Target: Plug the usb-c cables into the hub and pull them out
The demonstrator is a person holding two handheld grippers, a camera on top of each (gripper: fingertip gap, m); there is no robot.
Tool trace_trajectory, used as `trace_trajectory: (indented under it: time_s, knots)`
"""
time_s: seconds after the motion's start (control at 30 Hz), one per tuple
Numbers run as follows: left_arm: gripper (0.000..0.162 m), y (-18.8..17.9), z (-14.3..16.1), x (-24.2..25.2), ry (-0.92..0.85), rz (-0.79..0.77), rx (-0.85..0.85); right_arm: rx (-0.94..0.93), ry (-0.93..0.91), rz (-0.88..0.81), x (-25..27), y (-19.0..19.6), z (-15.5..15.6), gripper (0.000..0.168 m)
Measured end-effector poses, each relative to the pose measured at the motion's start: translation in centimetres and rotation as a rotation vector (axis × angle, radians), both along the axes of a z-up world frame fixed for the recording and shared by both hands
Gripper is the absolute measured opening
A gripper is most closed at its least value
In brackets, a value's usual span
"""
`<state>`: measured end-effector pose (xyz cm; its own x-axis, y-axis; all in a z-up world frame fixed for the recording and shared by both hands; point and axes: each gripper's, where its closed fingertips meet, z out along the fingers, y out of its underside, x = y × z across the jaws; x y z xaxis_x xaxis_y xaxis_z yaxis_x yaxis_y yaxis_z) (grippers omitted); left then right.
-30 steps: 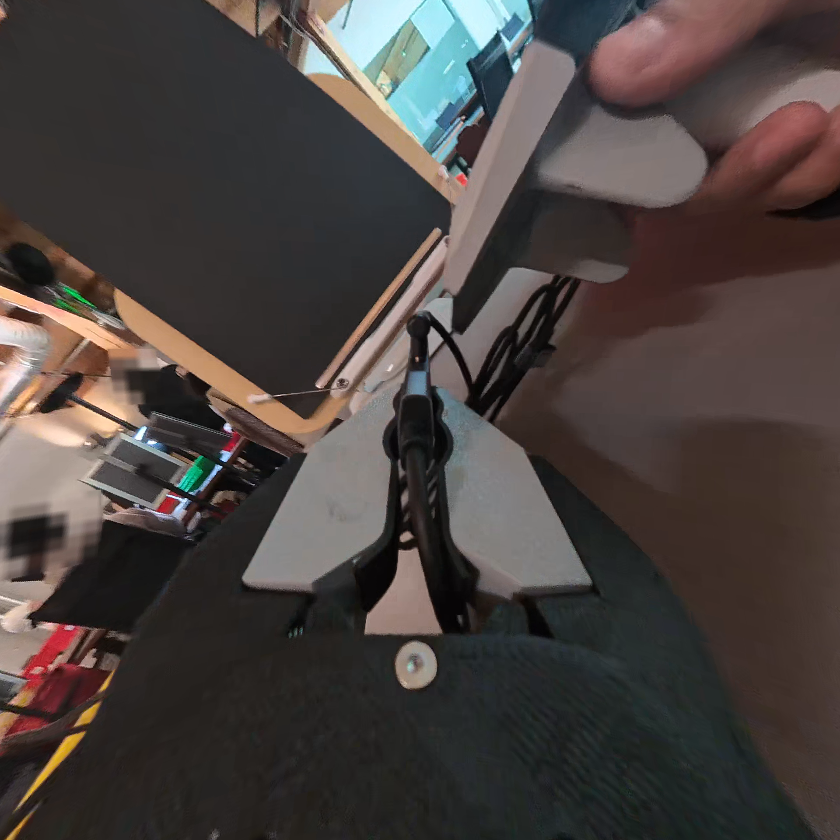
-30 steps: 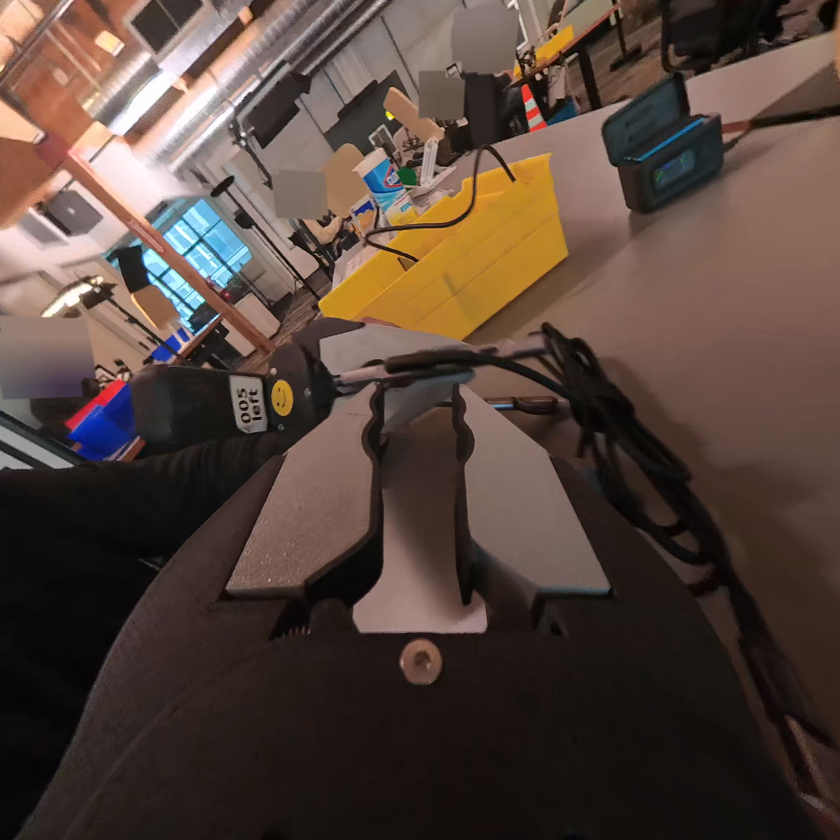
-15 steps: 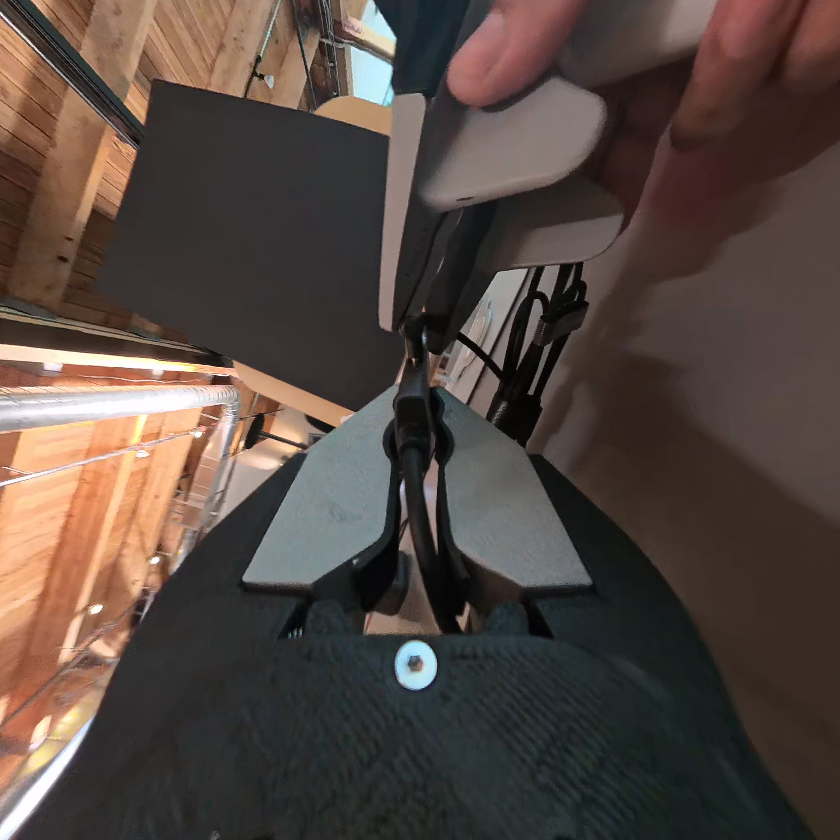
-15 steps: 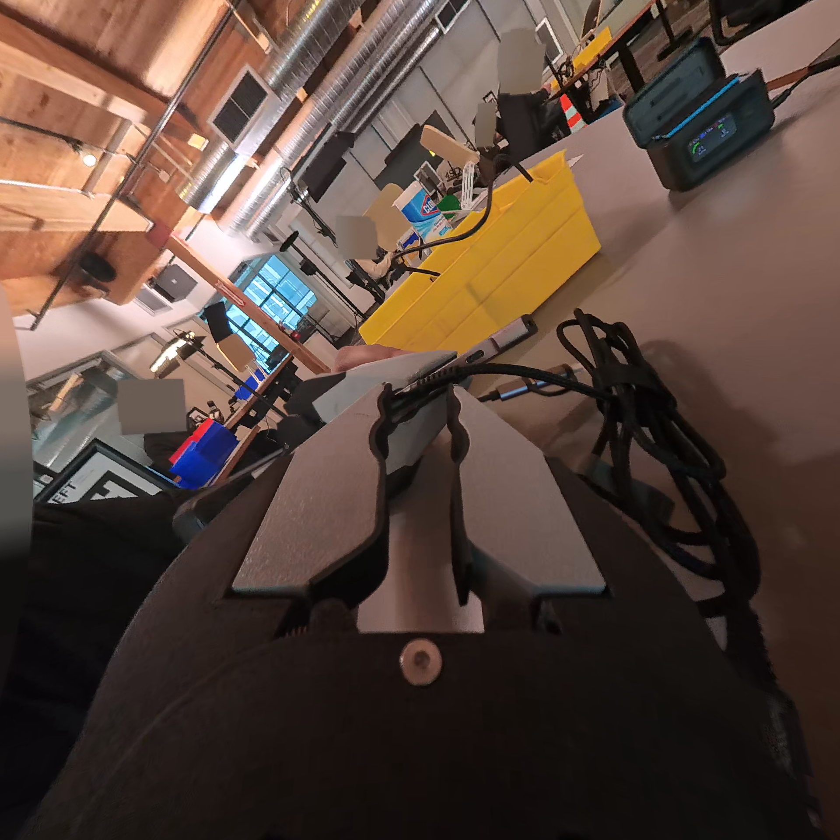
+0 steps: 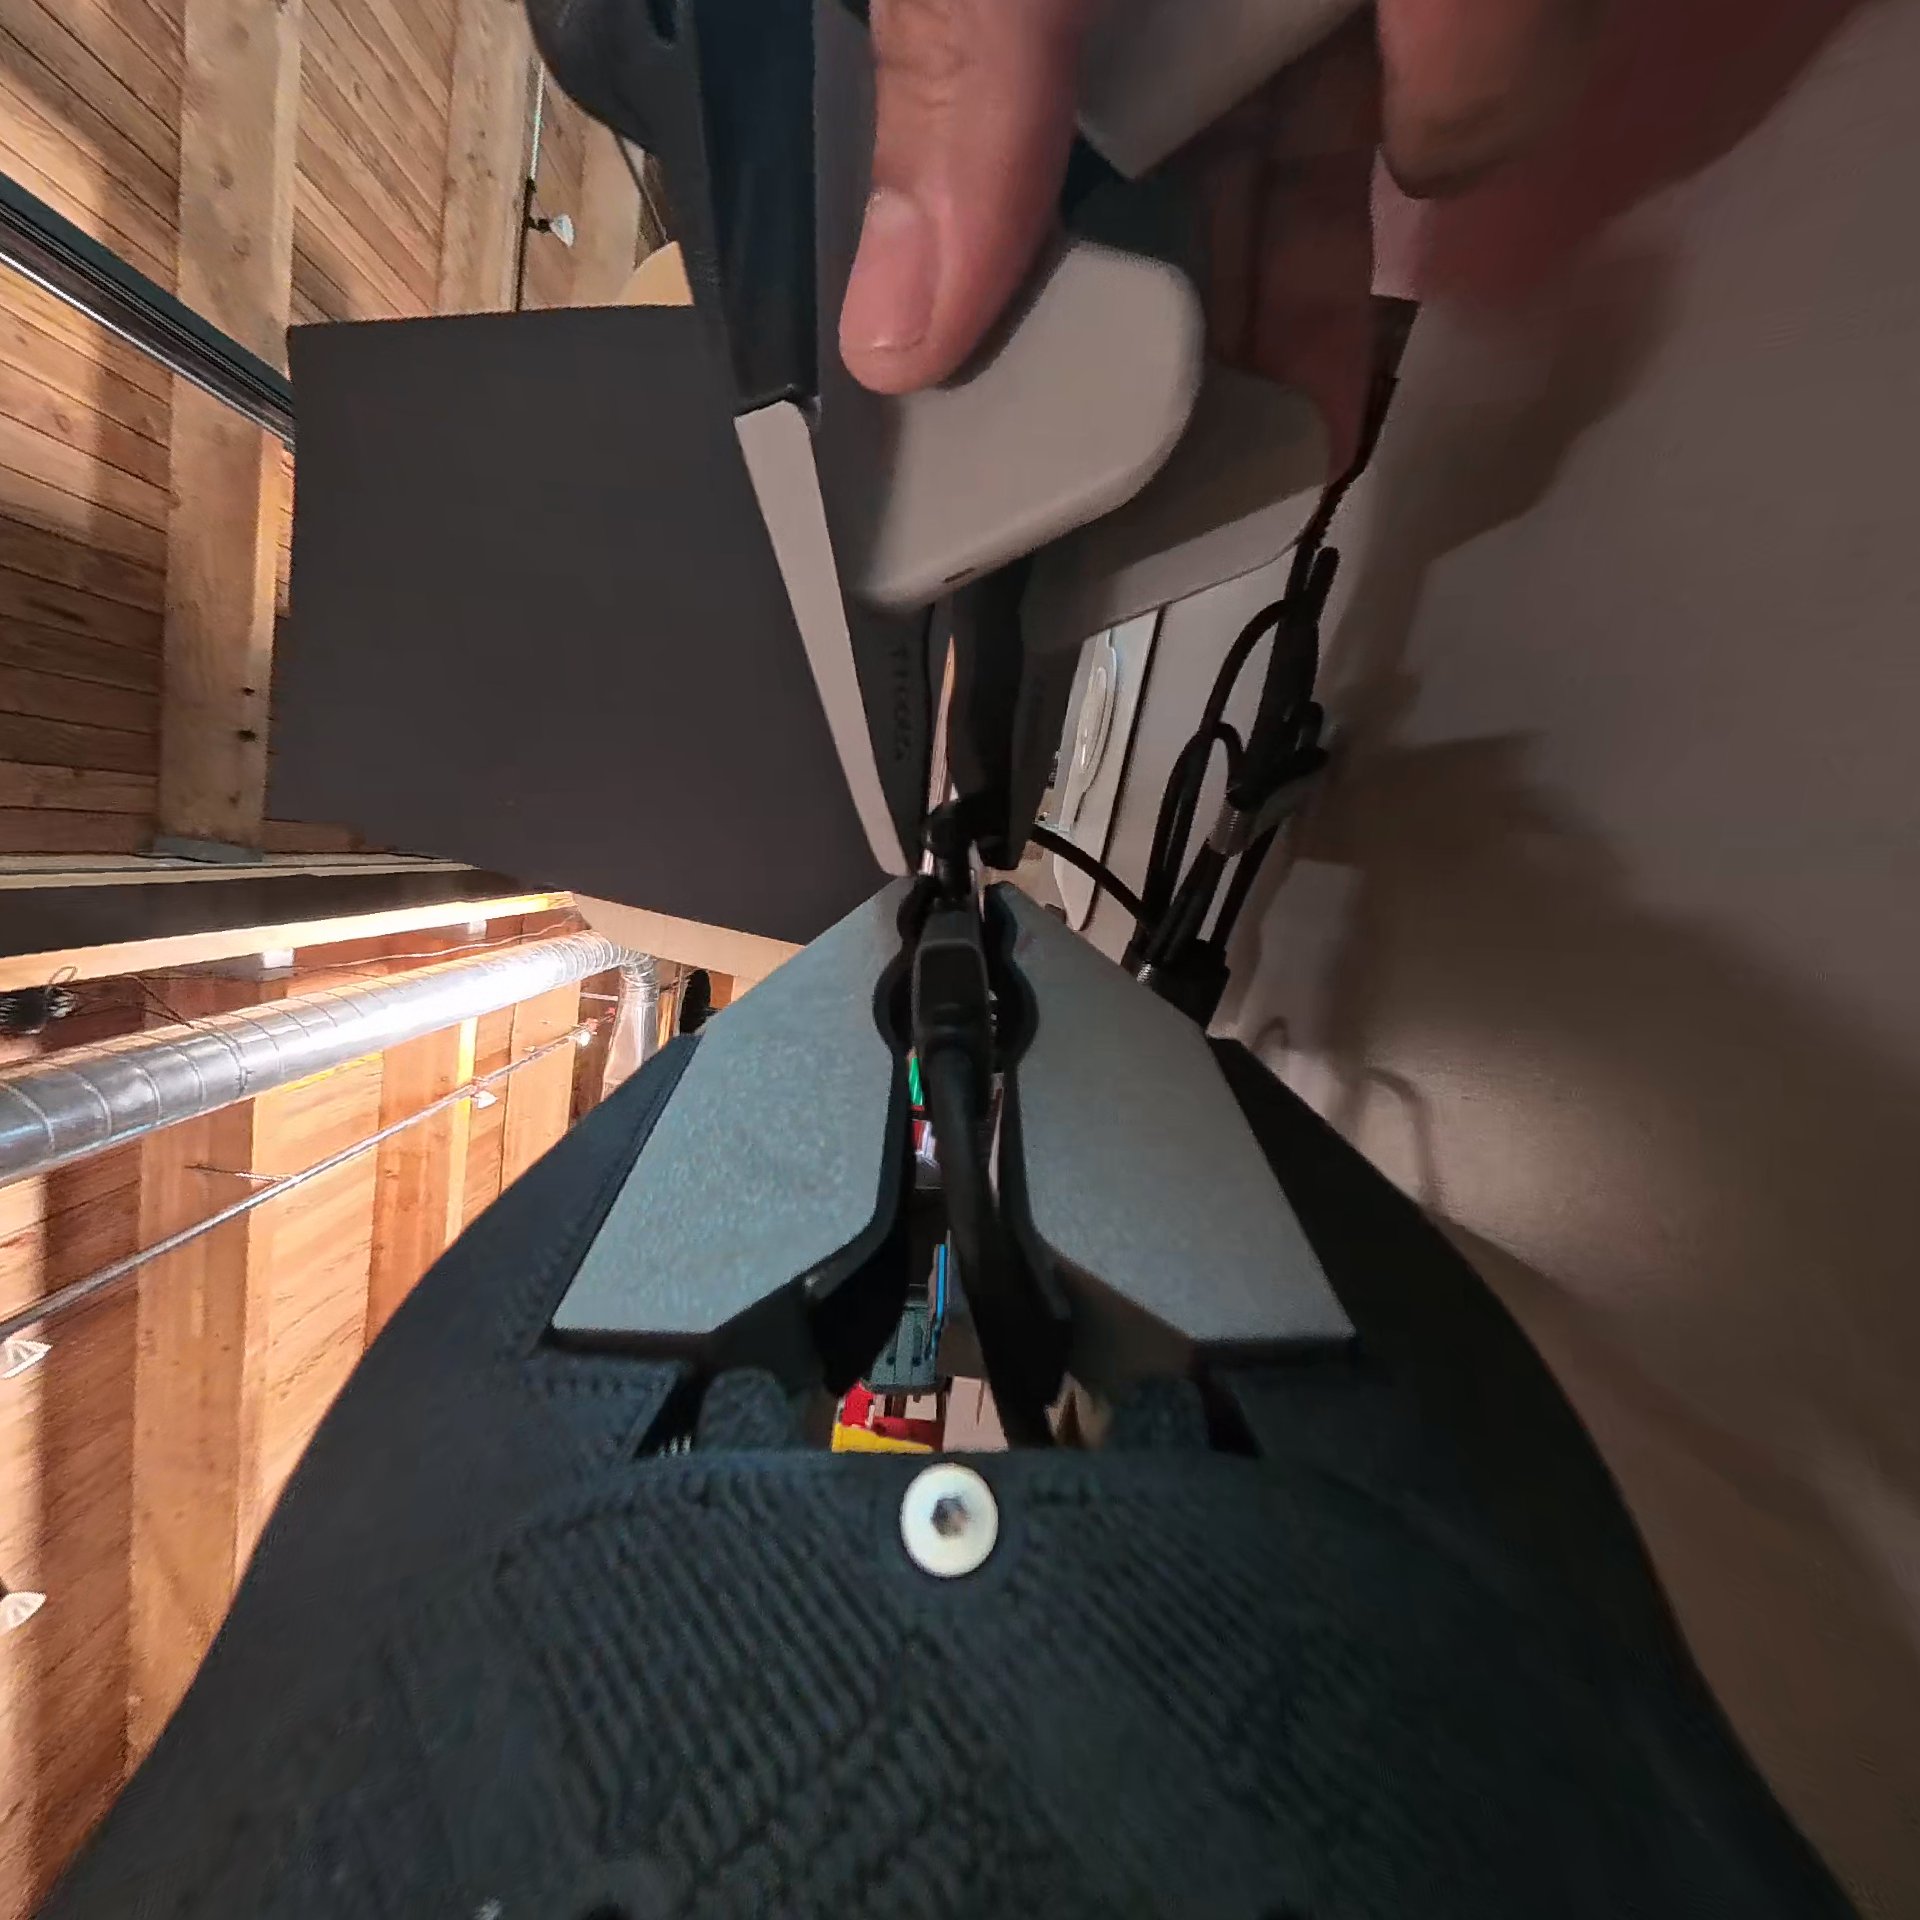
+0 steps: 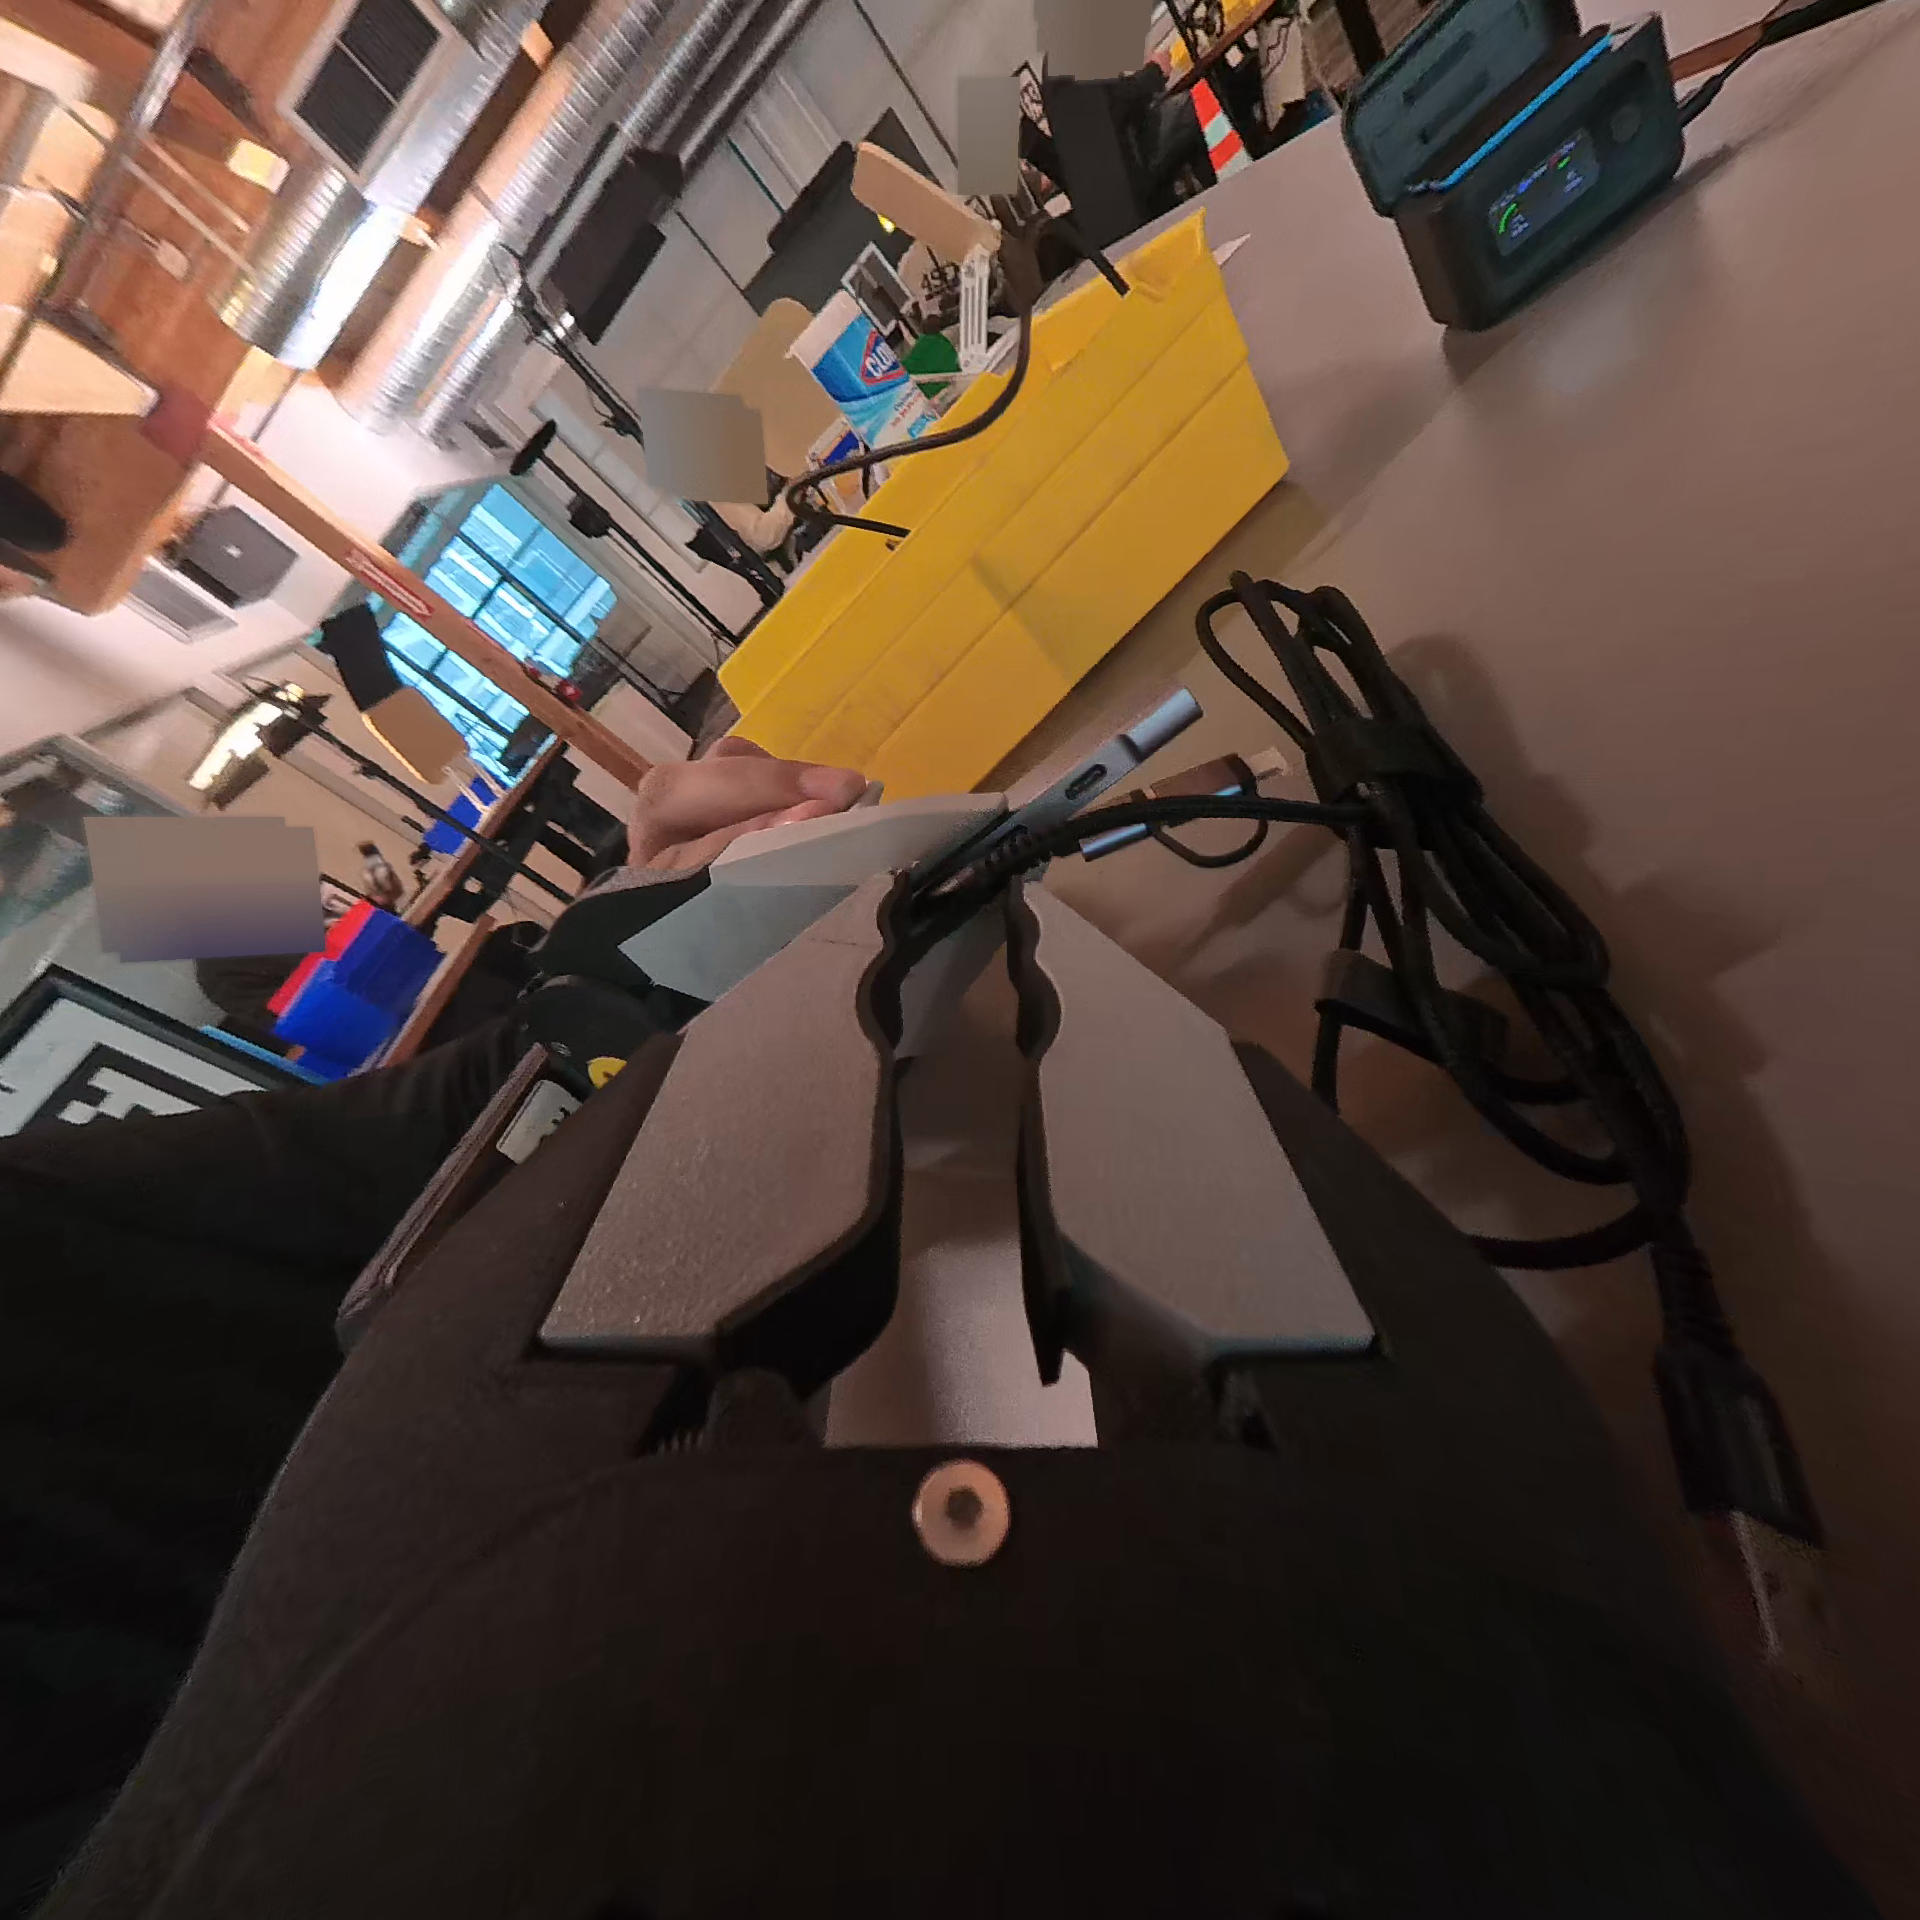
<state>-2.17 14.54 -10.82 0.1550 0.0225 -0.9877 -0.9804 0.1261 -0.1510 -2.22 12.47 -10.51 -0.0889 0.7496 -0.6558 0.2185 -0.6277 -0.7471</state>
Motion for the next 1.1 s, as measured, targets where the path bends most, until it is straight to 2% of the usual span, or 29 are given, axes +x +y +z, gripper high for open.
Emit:
trace_trajectory:
  time_s: [0.47,1.1]
  knots:
    - [0.008,0.18,-0.33,-0.08,-0.017,0.002,-0.028,0.025,-0.024,-0.003,0.11,0.16,-0.41,0.012]
    - [0.007,-0.01,-0.33,0.07,0.014,0.002,-0.012,-0.048,0.01,0.007,0.26,-0.03,-0.51,0.014]
